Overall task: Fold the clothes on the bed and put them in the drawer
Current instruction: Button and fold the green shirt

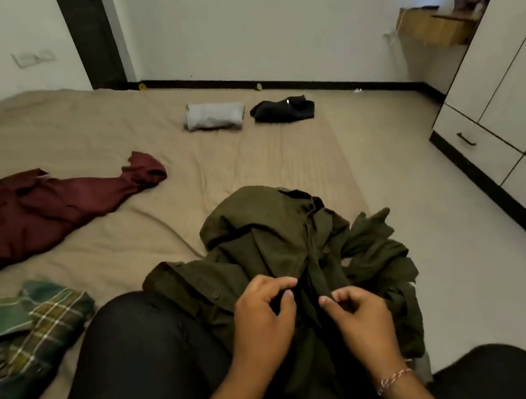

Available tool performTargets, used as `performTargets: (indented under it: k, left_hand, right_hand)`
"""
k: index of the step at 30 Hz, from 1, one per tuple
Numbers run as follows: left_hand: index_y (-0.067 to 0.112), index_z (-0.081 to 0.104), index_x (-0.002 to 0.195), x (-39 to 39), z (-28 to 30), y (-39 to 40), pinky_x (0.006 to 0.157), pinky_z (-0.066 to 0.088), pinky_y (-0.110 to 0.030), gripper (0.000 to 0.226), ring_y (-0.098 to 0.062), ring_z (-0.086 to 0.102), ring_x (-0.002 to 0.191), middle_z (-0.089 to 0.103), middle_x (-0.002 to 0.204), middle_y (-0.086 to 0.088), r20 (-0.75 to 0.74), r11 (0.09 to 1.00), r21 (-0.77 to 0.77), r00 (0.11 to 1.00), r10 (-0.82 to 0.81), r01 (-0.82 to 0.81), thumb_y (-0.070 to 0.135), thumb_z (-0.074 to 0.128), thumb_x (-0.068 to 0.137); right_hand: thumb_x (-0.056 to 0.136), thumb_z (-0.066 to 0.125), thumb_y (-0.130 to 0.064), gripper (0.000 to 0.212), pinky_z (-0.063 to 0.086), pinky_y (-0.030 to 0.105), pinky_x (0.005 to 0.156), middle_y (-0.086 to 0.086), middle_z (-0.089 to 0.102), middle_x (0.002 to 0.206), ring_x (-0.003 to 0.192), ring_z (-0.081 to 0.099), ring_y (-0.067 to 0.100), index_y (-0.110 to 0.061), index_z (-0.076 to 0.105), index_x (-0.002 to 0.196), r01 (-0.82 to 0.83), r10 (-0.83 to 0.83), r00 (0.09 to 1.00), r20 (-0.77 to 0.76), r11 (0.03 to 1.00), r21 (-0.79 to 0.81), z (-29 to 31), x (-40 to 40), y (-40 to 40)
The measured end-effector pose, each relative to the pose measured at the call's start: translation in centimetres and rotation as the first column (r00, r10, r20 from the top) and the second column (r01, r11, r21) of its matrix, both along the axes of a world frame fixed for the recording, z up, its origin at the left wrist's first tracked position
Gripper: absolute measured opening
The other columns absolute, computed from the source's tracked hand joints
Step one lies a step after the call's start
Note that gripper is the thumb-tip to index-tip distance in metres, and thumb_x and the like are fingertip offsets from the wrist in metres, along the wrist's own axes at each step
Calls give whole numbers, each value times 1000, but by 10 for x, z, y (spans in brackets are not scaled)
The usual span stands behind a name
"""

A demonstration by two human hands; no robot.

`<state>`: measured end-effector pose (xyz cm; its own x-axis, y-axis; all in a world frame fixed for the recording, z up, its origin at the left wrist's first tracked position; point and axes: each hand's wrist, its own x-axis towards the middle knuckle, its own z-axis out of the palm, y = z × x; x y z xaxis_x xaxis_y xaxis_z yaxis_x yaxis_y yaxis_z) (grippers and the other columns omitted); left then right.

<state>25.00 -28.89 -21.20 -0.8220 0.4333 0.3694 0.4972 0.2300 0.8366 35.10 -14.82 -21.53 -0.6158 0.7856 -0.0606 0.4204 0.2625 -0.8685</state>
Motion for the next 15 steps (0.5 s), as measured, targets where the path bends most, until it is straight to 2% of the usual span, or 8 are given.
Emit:
performTargets:
  k: [1, 4, 6, 8, 11, 13, 15]
  left_hand:
    - [26, 81, 102, 6, 1, -1, 83, 45, -7, 24, 1, 66, 98, 69, 96, 18, 26, 1000, 13, 1000, -9, 9, 7, 72, 91]
    - [28, 78, 111, 19, 1, -3, 80, 49, -11, 32, -4, 68, 90, 71, 92, 16, 111, 996, 91, 993, -33, 23, 3, 71, 92]
    - [31, 74, 112, 19, 3, -1, 75, 51, -12, 37, -6, 68, 80, 72, 90, 13, 263, 988, 155, 964, -46, 5, 1, 72, 91]
    - [31, 75, 103, 16, 1, 2, 75, 53, -14, 36, -9, 71, 83, 76, 93, 12, 339, 979, 201, 938, -67, -3, -2, 74, 89]
    - [27, 79, 101, 13, -5, 3, 80, 55, -18, 31, -19, 73, 89, 78, 97, 4, 336, 977, 211, 938, -90, 18, -2, 76, 88]
    - [22, 80, 103, 13, -5, 4, 82, 56, -20, 28, -17, 72, 90, 76, 97, 4, 320, 976, 215, 941, -110, 41, -2, 76, 88]
    - [20, 81, 103, 13, -3, 4, 84, 57, -23, 24, -14, 72, 91, 76, 98, 5, 299, 973, 223, 946, -129, 62, 1, 76, 89]
  right_hand:
    - [87, 82, -28, 11, 56, 29, 73, -12, 75, 77, 74, 68, 1, -23, 75, 79, 9, -12, 999, -48, 997, -76, 1, 2, -7]
    - [90, 78, -12, 8, 56, 26, 82, -11, 78, 87, 85, 72, 3, -19, 78, 90, -5, -69, 973, -219, 947, -321, 4, 3, -26]
    - [89, 78, -7, 10, 59, 30, 85, 0, 79, 91, 89, 74, 11, -15, 77, 95, -1, -134, 947, -293, 908, -418, 2, 2, -33]
    - [89, 77, -3, 10, 60, 36, 86, 10, 78, 93, 90, 73, 21, -10, 76, 96, 2, -188, 920, -345, 879, -476, -1, 0, -35]
    - [90, 74, -1, 12, 59, 45, 93, 17, 77, 100, 100, 74, 33, -6, 75, 101, -57, -206, 888, -411, 838, -543, -4, -3, -34]
    - [92, 71, 0, 16, 57, 49, 97, 18, 77, 105, 106, 73, 37, -6, 75, 106, -104, -194, 874, -446, 821, -561, -6, -5, -32]
    - [93, 68, 2, 18, 58, 46, 95, 17, 77, 105, 104, 74, 34, -5, 75, 108, -136, -189, 863, -469, 807, -574, -4, -5, -32]
